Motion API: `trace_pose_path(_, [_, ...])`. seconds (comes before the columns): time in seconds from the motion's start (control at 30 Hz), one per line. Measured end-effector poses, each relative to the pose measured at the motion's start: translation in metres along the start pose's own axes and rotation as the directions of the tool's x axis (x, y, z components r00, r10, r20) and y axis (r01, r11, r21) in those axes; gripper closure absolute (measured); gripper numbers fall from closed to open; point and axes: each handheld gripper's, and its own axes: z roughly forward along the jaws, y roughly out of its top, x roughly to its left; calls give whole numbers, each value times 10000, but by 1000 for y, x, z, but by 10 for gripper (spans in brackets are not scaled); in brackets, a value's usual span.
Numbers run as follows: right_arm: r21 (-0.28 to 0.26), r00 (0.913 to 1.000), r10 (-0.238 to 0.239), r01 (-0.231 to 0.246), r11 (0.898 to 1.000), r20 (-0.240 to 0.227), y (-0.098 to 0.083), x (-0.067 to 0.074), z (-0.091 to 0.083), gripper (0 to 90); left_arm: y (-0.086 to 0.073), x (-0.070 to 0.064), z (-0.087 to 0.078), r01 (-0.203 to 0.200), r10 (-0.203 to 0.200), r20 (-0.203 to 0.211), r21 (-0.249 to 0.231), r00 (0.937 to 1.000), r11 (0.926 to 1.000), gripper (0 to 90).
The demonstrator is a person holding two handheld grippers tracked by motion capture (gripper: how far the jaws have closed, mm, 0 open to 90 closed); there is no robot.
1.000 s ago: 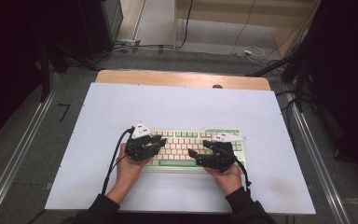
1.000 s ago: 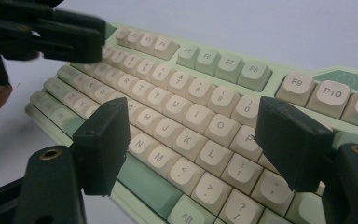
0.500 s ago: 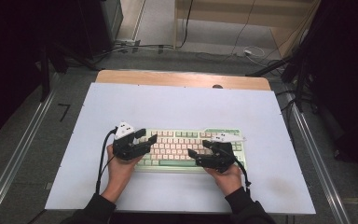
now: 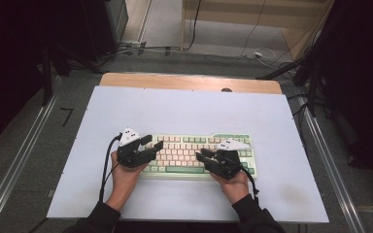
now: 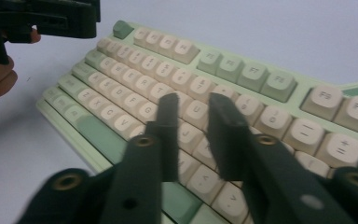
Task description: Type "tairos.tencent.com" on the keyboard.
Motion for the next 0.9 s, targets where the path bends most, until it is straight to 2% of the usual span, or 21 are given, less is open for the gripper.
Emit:
trace_pose_path(0.07, [69,9998,-191,191,9998,-70,0,4,4,858,0,0,0,7,-7,23,-23,10000,10000,466])
trace_pose_path(0.1, [114,9996,-262,263,9996,-94,-1,6,6,874,0,0,0,14,-14,25,-19,10000,10000,466])
trace_pose_path(0.33, [512,9979,-587,600,9969,-272,-3,13,16,875,0,1,-1,105,-105,-11,-73,9999,9999,464])
trace_pose_path(0.9, [817,9972,-671,696,9942,-322,-6,17,23,875,-1,1,-1,118,-118,16,-37,9999,9999,462])
